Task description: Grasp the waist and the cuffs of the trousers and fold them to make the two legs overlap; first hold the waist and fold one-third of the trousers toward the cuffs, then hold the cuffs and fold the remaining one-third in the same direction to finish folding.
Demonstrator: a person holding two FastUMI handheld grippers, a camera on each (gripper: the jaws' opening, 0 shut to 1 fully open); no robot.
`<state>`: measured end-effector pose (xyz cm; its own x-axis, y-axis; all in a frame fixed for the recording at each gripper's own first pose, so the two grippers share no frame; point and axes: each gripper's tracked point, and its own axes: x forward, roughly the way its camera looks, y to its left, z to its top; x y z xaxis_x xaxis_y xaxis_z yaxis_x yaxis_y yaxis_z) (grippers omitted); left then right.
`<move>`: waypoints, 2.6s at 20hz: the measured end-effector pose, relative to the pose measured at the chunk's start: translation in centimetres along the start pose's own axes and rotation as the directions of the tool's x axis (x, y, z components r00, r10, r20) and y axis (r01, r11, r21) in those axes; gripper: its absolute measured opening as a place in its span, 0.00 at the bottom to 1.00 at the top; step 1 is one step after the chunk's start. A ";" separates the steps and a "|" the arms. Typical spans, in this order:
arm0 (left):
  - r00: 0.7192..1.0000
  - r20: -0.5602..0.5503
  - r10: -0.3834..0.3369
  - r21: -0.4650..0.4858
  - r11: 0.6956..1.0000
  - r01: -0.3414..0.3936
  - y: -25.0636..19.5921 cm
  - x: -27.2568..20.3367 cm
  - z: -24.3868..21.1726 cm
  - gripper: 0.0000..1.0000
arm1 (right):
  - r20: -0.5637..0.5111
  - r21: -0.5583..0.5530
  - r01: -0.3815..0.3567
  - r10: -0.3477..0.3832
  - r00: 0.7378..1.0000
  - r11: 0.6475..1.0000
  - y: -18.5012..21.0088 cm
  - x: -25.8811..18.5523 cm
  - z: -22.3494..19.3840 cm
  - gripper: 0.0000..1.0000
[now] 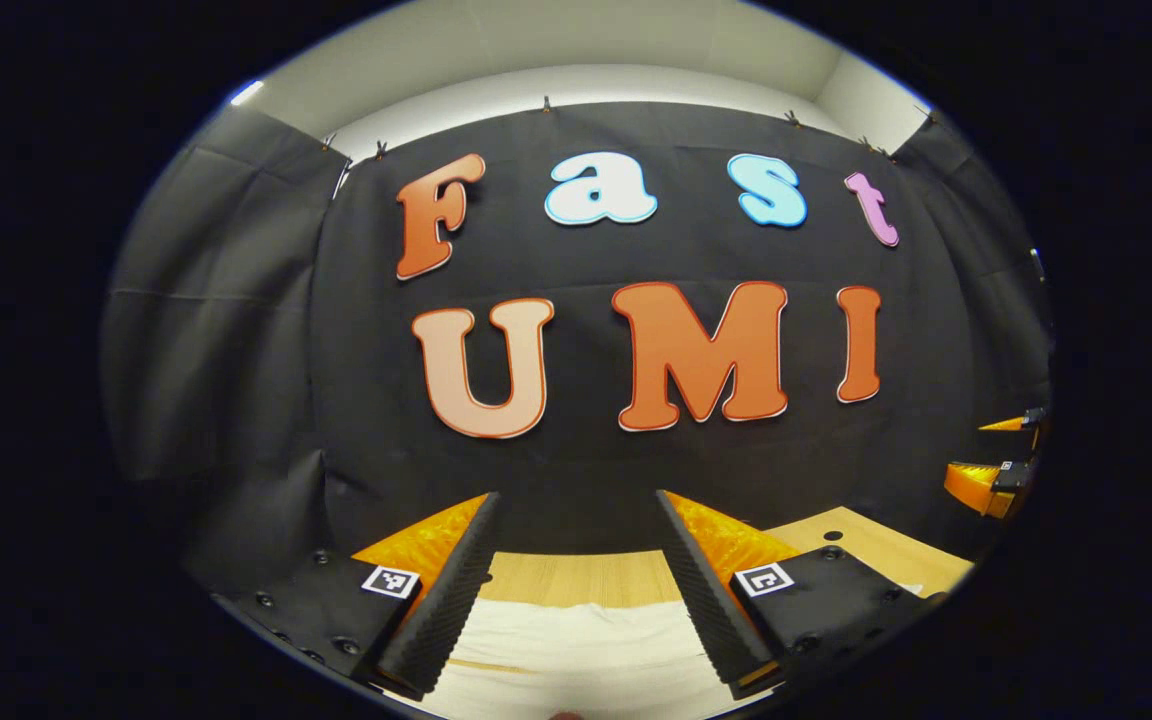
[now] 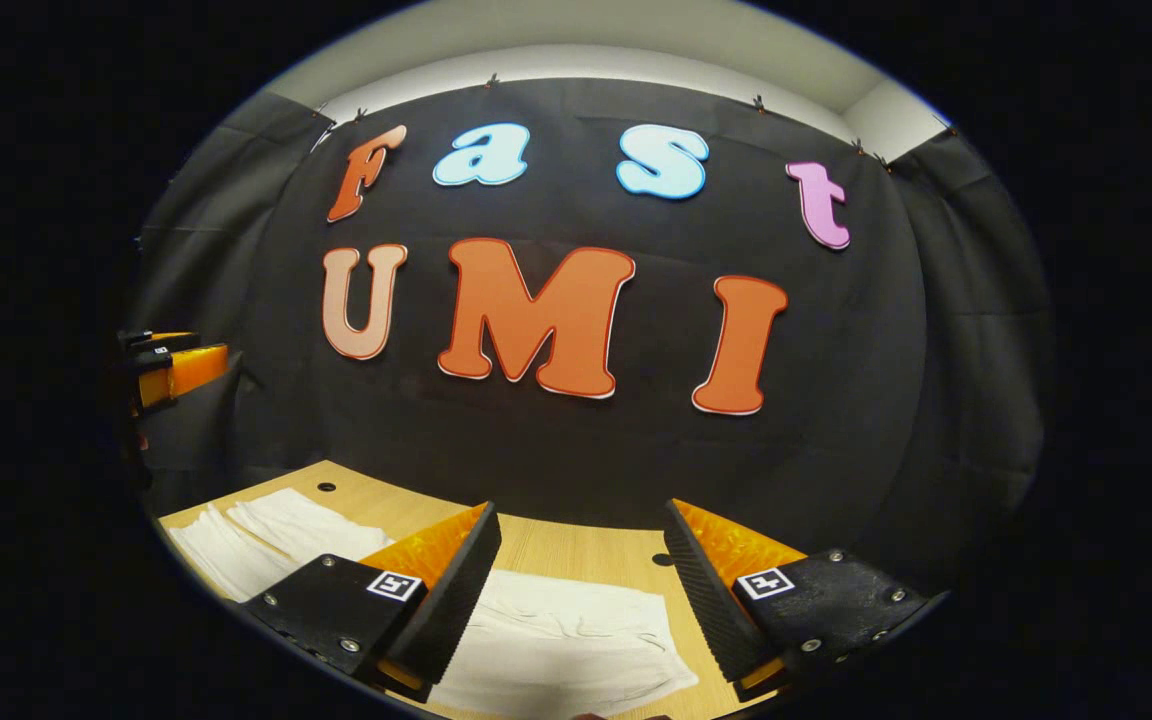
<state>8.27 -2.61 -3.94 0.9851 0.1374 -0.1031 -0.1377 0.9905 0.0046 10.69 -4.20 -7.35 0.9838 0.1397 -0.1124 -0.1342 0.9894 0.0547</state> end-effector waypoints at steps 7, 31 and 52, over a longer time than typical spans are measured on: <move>0.974 -0.225 0.031 -0.096 0.994 -0.054 5.4 1.8 -7.0 0.99 | -0.217 0.107 0.075 -0.051 0.975 0.991 -2.5 2.0 -5.6 0.99; 0.534 -0.845 -0.001 -0.347 0.761 -0.548 22.2 -8.6 -32.6 0.99 | -0.753 0.349 0.336 0.048 0.656 0.875 -2.7 1.2 -24.3 0.97; 0.471 -0.869 -0.152 -0.494 0.313 -0.811 31.0 -14.9 -43.1 0.98 | -0.826 0.453 0.486 0.146 0.545 0.748 -2.5 -0.2 -31.1 0.96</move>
<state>-15.13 25.67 -45.15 0.3959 -0.0940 -0.9135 -0.8926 0.1942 -0.4068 7.15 -5.51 -38.32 0.4182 0.2527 -0.8725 0.4312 0.7902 0.4355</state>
